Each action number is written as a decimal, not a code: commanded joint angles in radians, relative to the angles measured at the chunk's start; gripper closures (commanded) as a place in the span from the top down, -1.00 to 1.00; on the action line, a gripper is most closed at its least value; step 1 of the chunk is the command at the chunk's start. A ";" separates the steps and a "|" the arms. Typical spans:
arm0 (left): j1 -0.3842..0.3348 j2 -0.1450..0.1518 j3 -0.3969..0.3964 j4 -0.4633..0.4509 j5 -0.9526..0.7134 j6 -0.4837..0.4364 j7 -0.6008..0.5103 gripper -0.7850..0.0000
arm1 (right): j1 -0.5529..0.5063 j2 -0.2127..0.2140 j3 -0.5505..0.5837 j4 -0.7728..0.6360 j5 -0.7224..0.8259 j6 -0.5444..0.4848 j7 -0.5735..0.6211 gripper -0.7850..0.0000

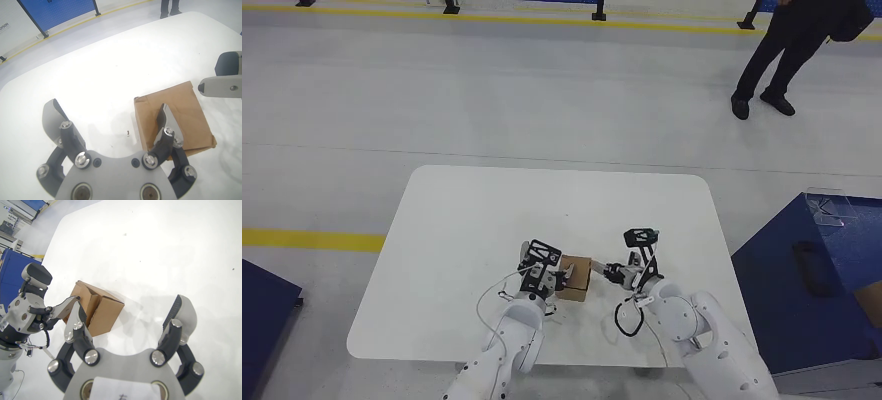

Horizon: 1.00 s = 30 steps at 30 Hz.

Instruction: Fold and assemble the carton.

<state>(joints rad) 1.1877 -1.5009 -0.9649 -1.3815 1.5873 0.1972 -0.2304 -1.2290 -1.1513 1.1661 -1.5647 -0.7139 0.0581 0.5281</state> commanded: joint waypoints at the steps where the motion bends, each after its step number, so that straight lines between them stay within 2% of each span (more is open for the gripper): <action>1: 0.003 -0.001 -0.002 -0.005 0.002 0.000 0.001 1.00 | 0.004 -0.002 -0.011 0.009 -0.015 0.002 0.002 1.00; 9: 0.008 -0.003 -0.009 -0.012 0.007 -0.003 0.005 1.00 | 0.033 -0.013 -0.049 0.058 -0.063 0.033 -0.001 1.00; 14: 0.015 -0.005 -0.020 -0.033 0.004 0.007 0.041 1.00 | 0.032 -0.015 -0.039 0.055 -0.054 0.032 0.001 1.00; 17: 0.026 -0.003 -0.038 -0.072 0.002 0.022 0.102 1.00 | 0.025 -0.015 -0.025 0.043 -0.035 0.035 0.014 1.00; 25: 0.026 -0.003 -0.038 -0.072 0.002 0.022 0.102 1.00 | 0.023 -0.015 -0.018 0.040 -0.022 0.039 0.023 1.00; 28: 0.037 0.007 -0.026 -0.090 0.121 -0.025 0.137 1.00 | 0.021 -0.013 0.025 0.045 0.026 0.050 0.007 1.00; 30: 0.058 0.019 -0.038 -0.126 0.129 -0.135 0.177 1.00 | 0.019 -0.012 0.055 0.043 0.062 0.055 0.003 1.00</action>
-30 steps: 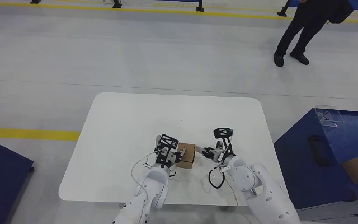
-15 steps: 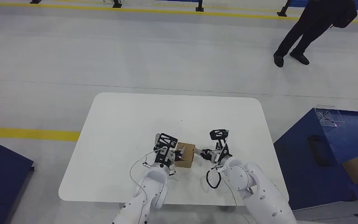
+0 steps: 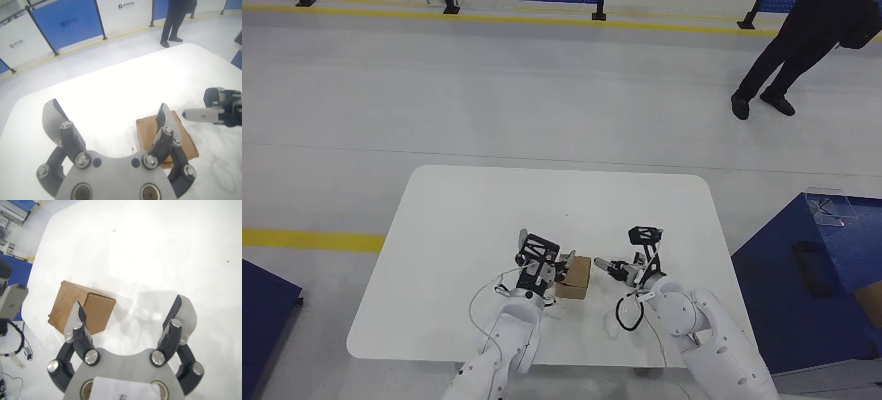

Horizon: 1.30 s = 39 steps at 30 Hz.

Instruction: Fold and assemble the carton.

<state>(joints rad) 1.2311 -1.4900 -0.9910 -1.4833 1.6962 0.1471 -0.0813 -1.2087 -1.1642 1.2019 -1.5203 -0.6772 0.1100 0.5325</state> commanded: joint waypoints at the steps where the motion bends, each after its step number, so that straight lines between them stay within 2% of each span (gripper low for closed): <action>1: 0.024 0.016 -0.027 -0.043 0.014 -0.152 0.058 1.00 | -0.003 0.001 0.032 -0.002 0.045 0.007 0.002 1.00; 3: 0.044 0.033 -0.076 -0.066 -0.044 -0.328 0.109 1.00 | -0.004 0.002 0.045 -0.003 0.061 0.009 0.011 1.00; 4: 0.048 0.036 -0.090 -0.070 -0.063 -0.342 0.111 1.00 | -0.004 0.002 0.045 -0.003 0.061 0.009 0.011 1.00; 16: 0.048 0.036 -0.086 -0.068 -0.062 -0.357 0.112 1.00 | -0.004 0.002 0.045 -0.003 0.061 0.009 0.011 1.00; 20: -0.043 0.063 -0.140 0.004 0.005 -0.610 0.196 1.00 | -0.004 0.002 0.045 -0.003 0.061 0.009 0.011 1.00; 23: -0.153 0.085 -0.204 0.103 -0.038 -0.889 0.265 1.00 | -0.004 0.002 0.045 -0.003 0.061 0.009 0.011 1.00; 24: -0.179 0.090 -0.214 0.126 -0.039 -0.940 0.278 1.00 | -0.004 0.002 0.045 -0.003 0.061 0.009 0.011 1.00; 26: -0.260 0.103 -0.221 0.202 -0.035 -1.131 0.310 1.00 | -0.004 0.002 0.045 -0.003 0.061 0.009 0.011 1.00; 27: -0.294 0.108 -0.210 0.240 -0.028 -1.159 0.335 1.00 | -0.004 0.002 0.045 -0.003 0.061 0.009 0.011 1.00; 32: -0.452 0.146 -0.015 0.426 0.002 -1.159 0.521 1.00 | -0.004 0.002 0.045 -0.003 0.061 0.009 0.011 1.00; 34: -0.496 0.157 0.045 0.477 0.007 -1.159 0.556 1.00 | -0.004 0.002 0.045 -0.003 0.061 0.009 0.011 1.00; 39: -0.496 0.157 0.045 0.477 0.007 -1.159 0.556 1.00 | -0.004 0.002 0.045 -0.003 0.061 0.009 0.011 1.00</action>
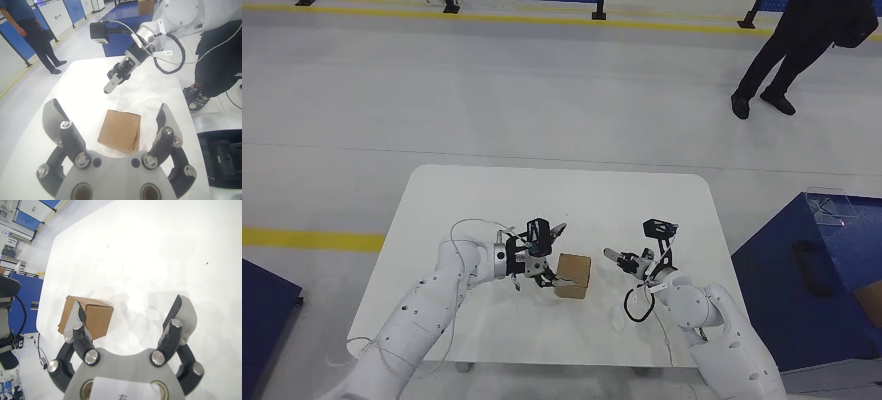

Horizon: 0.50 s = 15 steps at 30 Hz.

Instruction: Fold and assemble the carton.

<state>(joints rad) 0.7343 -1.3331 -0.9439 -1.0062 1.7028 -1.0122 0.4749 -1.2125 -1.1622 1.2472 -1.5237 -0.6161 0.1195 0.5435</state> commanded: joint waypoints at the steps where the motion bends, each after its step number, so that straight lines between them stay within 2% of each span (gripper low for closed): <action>1: 0.000 0.000 -0.002 0.000 0.000 0.000 0.000 1.00 | 0.000 0.000 0.000 0.000 0.000 0.000 0.000 1.00; 6: 0.004 0.000 0.005 -0.002 0.005 0.000 -0.007 1.00 | 0.000 0.000 0.000 0.000 0.000 0.000 0.000 1.00; 9: -0.019 0.004 0.058 0.032 0.029 0.000 -0.037 1.00 | 0.000 0.000 0.000 0.000 0.000 0.000 0.000 1.00; 12: -0.070 0.011 0.139 0.116 0.008 0.000 0.058 1.00 | 0.000 0.000 0.000 0.000 0.000 0.000 0.000 1.00; 15: -0.132 0.022 0.261 0.183 0.037 0.000 0.186 1.00 | 0.000 0.000 0.000 0.000 0.000 0.000 0.000 1.00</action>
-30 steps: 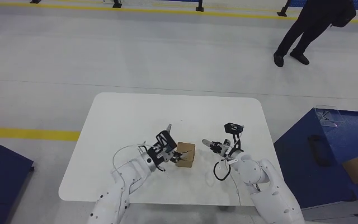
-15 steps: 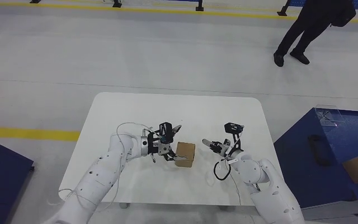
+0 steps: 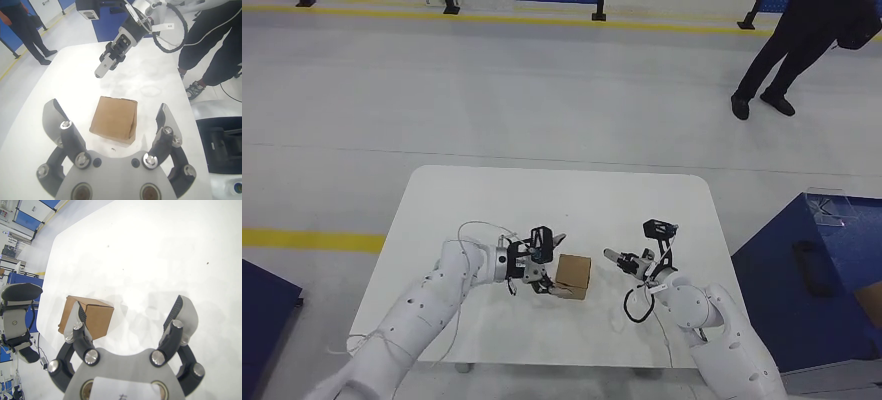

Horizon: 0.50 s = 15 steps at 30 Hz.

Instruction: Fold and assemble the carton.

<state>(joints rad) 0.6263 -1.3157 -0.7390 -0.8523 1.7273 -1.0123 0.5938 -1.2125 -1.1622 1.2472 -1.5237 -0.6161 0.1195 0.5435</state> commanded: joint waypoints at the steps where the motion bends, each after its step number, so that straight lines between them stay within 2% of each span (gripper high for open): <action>1: -0.047 0.007 0.096 0.055 0.028 0.000 0.111 1.00 | 0.000 0.000 0.000 0.000 0.000 0.000 0.000 1.00; 3: -0.086 0.012 0.172 0.102 0.058 0.000 0.206 1.00 | 0.000 0.000 0.000 0.000 0.000 0.000 0.000 1.00; 6: -0.128 0.009 0.240 0.153 0.024 0.000 0.214 1.00 | 0.000 0.000 0.000 0.000 0.000 0.000 0.000 1.00; 9: -0.168 0.002 0.271 0.214 0.000 0.000 0.214 1.00 | 0.000 0.000 0.000 0.000 0.000 0.000 0.000 1.00; 15: -0.205 -0.035 0.331 0.294 -0.021 0.000 0.212 1.00 | 0.000 0.000 0.000 0.000 0.000 0.000 0.000 1.00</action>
<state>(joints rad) 0.4282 -1.3429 -0.4214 -0.5768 1.7064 -1.0123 0.8076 -1.2125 -1.1622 1.2472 -1.5237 -0.6161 0.1195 0.5435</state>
